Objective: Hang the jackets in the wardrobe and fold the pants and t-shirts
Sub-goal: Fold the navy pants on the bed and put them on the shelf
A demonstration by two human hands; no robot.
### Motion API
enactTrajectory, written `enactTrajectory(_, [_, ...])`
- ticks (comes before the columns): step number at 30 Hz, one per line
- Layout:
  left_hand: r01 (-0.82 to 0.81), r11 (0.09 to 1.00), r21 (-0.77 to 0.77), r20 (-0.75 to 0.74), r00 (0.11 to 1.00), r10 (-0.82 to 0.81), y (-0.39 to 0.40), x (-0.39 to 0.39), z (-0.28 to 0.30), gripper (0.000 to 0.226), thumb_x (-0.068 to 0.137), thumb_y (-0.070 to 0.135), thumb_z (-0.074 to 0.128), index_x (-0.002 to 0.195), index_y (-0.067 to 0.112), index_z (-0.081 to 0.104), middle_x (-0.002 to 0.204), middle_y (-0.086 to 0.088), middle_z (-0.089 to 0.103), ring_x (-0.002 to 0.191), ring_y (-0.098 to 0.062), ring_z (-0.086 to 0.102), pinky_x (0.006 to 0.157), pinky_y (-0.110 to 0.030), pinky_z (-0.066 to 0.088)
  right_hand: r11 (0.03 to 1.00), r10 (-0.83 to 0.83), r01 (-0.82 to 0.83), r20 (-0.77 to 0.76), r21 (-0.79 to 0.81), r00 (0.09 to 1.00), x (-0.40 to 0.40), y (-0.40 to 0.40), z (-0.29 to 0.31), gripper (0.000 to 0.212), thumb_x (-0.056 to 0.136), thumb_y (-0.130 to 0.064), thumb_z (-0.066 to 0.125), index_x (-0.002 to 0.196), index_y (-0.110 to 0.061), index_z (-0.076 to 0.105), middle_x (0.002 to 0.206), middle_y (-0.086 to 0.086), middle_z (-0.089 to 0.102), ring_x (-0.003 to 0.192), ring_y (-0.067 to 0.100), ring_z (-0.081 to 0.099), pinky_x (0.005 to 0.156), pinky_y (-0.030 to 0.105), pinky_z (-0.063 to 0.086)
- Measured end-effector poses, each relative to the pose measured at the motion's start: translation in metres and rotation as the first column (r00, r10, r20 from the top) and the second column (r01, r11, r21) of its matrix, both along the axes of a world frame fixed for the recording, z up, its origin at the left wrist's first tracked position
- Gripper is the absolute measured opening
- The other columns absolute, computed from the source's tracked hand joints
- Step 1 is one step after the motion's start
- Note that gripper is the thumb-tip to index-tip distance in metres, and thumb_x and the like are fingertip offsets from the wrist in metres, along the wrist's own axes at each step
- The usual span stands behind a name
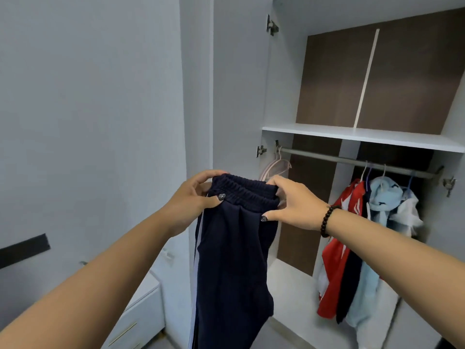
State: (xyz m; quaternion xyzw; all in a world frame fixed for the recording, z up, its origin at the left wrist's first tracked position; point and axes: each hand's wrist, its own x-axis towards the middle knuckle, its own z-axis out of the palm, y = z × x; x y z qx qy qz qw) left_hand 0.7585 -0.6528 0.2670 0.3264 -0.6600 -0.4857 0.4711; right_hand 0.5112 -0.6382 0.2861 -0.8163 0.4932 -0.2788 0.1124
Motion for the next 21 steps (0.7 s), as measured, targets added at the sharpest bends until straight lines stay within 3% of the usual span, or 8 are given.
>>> enactTrajectory(3, [-0.097,0.995,-0.009,-0.02,0.995,0.097,0.027,0.007,-0.001,0.049,0.09,-0.012,0.054,0.124,0.024,0.06,0.114,-0.009,0.07,0.11,-0.03,0.063,0.093,-0.036,0.051,0.992,0.096,-0.096,-0.014,-0.08,0.995,0.008,0.002,0.004,0.023,0.08,-0.015,0.074,0.096,-0.016,0.057,0.096,0.0,0.064,0.091,0.017,0.061,0.082,0.043,0.052])
enactTrajectory(6, [-0.214,0.976,-0.037,-0.024,0.977,0.214,0.055,0.021,-0.001,0.054,0.093,-0.008,0.054,0.129,0.032,0.056,0.117,-0.004,0.069,0.109,-0.022,0.064,0.091,-0.029,0.053,0.96,0.235,-0.24,-0.051,-0.144,0.971,0.025,0.009,0.009,0.043,0.086,-0.015,0.067,0.126,-0.023,0.052,0.115,-0.008,0.061,0.102,0.008,0.057,0.092,0.025,0.046])
enactTrajectory(8, [-0.288,0.957,-0.034,-0.051,0.957,0.286,0.072,0.035,-0.003,0.057,0.093,-0.008,0.053,0.132,0.034,0.053,0.118,-0.004,0.068,0.109,-0.02,0.065,0.093,-0.03,0.052,0.939,0.287,-0.287,-0.031,-0.191,0.957,0.041,0.018,0.01,0.056,0.087,-0.017,0.066,0.135,-0.028,0.04,0.115,-0.014,0.053,0.098,-0.002,0.051,0.088,0.016,0.039])
enactTrajectory(10, [-0.348,0.937,-0.032,-0.054,0.937,0.346,0.087,0.052,-0.004,0.056,0.094,-0.008,0.052,0.13,0.034,0.055,0.119,-0.005,0.068,0.112,-0.023,0.063,0.099,-0.035,0.049,0.911,0.345,-0.33,0.016,-0.246,0.939,0.059,0.023,0.009,0.049,0.085,-0.017,0.069,0.124,-0.031,0.043,0.111,-0.017,0.048,0.086,-0.003,0.054,0.079,0.015,0.041])
enactTrajectory(12, [-0.394,0.919,-0.033,-0.043,0.919,0.392,0.1,0.072,-0.006,0.051,0.094,-0.006,0.053,0.127,0.032,0.058,0.118,-0.006,0.068,0.111,-0.023,0.063,0.103,-0.039,0.047,0.88,0.416,-0.39,0.044,-0.272,0.908,0.079,0.026,0.005,0.044,0.082,-0.016,0.071,0.113,-0.034,0.044,0.109,-0.017,0.047,0.077,0.011,0.06,0.073,0.02,0.049])
enactTrajectory(17, [-0.477,0.879,0.006,-0.034,0.878,0.477,0.122,0.122,-0.013,0.044,0.095,-0.004,0.053,0.123,0.03,0.06,0.114,-0.004,0.07,0.107,-0.02,0.065,0.102,-0.04,0.047,0.83,0.516,-0.487,0.044,-0.271,0.855,0.131,0.029,0.001,0.043,0.081,-0.015,0.073,0.112,-0.031,0.048,0.095,-0.024,0.052,0.071,0.016,0.061,0.073,0.017,0.05])
enactTrajectory(21, [-0.513,0.858,0.03,-0.021,0.858,0.514,0.127,0.174,-0.017,0.042,0.095,0.0,0.055,0.12,0.033,0.063,0.12,-0.003,0.067,0.112,-0.021,0.062,0.1,-0.041,0.047,0.774,0.6,-0.559,0.062,-0.298,0.798,0.182,0.015,-0.002,0.041,0.08,-0.013,0.075,0.117,-0.02,0.059,0.114,-0.01,0.061,0.082,0.009,0.063,0.076,0.021,0.052])
